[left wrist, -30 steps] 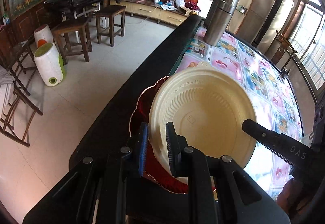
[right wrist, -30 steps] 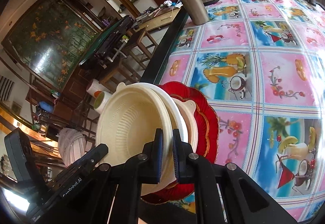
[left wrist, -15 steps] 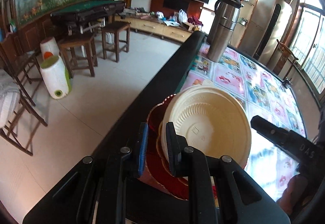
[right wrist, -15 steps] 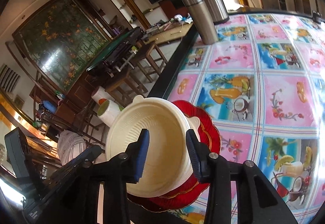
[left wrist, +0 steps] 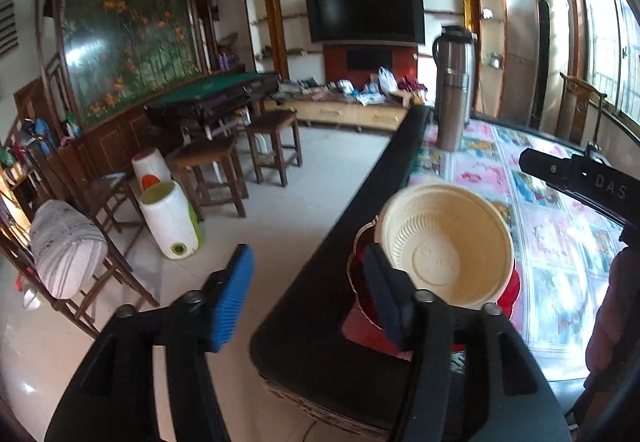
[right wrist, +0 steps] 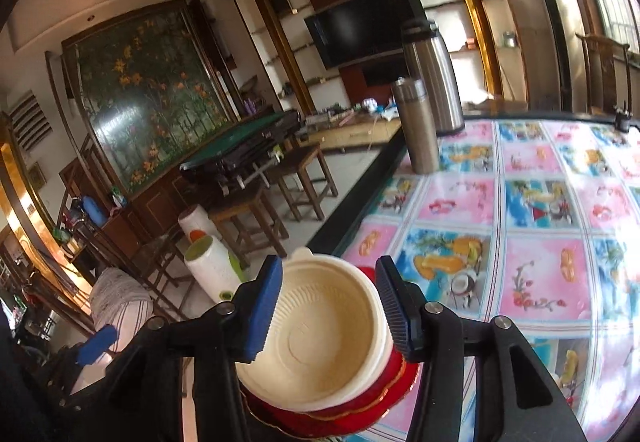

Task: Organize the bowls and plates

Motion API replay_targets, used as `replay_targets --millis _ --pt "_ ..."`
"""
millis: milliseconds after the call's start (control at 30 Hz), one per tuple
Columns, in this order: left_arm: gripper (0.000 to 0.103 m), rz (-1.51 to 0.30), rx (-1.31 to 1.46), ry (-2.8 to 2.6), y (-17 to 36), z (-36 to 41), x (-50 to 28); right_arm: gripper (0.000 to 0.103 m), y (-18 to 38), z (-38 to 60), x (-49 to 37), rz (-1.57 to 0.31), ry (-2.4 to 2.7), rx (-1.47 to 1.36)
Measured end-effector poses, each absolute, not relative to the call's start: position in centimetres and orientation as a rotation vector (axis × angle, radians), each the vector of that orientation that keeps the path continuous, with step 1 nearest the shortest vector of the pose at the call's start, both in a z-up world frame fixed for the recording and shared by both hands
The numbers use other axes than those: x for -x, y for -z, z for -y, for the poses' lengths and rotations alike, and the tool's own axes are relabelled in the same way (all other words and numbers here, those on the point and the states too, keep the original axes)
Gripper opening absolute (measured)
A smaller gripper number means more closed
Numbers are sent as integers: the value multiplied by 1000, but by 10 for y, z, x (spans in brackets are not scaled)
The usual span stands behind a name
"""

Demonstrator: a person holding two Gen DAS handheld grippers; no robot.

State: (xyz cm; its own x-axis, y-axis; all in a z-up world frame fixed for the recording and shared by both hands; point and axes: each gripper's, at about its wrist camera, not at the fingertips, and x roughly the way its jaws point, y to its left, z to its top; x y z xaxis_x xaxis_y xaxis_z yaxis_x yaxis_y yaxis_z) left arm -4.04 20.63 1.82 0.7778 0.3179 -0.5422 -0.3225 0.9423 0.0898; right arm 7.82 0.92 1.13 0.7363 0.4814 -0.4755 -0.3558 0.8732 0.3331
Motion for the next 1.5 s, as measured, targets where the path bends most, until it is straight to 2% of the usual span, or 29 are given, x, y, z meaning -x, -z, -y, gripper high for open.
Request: replay_targets --millis 133,300,467,633,1067,1200,1300,1500 --pt "83 -491 23 -355 -38 -206 61 59 -23 -16 -57 -535 -488 -181" --pt "84 -440 66 -318 -51 -207 74 63 -32 -23 -17 -483 -525 -65" --pt "85 -474 60 -338 -39 -203 77 68 -34 -18 26 -432 -581 10" --pt "85 -493 54 -359 -31 -192 88 68 -30 -5 55 -422 -586 28" --pt "85 -495 41 -402 -29 -170 81 69 -23 34 58 -378 -602 -68" --pt "85 -507 31 -421 -24 -160 77 82 -16 41 56 -367 -585 -112" --pt "85 -524 34 -417 -18 -152 76 86 -8 49 56 -378 -571 -151" --pt "85 -539 32 -420 -10 -143 75 87 4 48 47 -436 -563 -171"
